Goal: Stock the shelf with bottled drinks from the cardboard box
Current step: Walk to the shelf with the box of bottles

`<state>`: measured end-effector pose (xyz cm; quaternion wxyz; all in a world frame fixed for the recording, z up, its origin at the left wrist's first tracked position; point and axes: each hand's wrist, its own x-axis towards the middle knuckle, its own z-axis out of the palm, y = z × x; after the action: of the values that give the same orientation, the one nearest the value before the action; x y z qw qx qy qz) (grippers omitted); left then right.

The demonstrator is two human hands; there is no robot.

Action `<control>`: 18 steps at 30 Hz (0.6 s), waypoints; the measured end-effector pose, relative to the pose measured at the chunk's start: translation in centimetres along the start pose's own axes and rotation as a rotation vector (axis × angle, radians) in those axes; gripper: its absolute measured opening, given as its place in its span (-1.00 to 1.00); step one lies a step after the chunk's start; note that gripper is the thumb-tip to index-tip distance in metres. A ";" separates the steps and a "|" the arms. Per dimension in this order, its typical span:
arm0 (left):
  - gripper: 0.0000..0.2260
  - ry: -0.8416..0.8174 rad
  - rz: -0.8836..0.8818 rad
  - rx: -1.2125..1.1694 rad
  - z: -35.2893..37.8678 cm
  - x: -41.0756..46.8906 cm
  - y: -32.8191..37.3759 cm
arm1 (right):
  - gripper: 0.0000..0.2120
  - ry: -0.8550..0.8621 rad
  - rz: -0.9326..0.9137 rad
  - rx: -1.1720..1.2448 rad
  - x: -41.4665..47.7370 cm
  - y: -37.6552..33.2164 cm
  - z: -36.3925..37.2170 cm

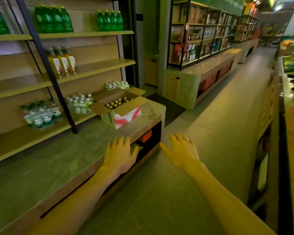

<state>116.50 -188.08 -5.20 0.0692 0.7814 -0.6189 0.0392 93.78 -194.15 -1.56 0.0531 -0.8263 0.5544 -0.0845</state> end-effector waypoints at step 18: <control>-0.50 -0.040 -0.208 -0.072 9.5 43.8 -3.6 | -0.34 -0.119 -0.177 0.043 48.1 3.4 4.5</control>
<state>129.87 -230.90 -8.34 0.0886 0.8390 -0.5368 -0.0060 109.45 -239.94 -2.75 0.0959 -0.8743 0.4730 -0.0514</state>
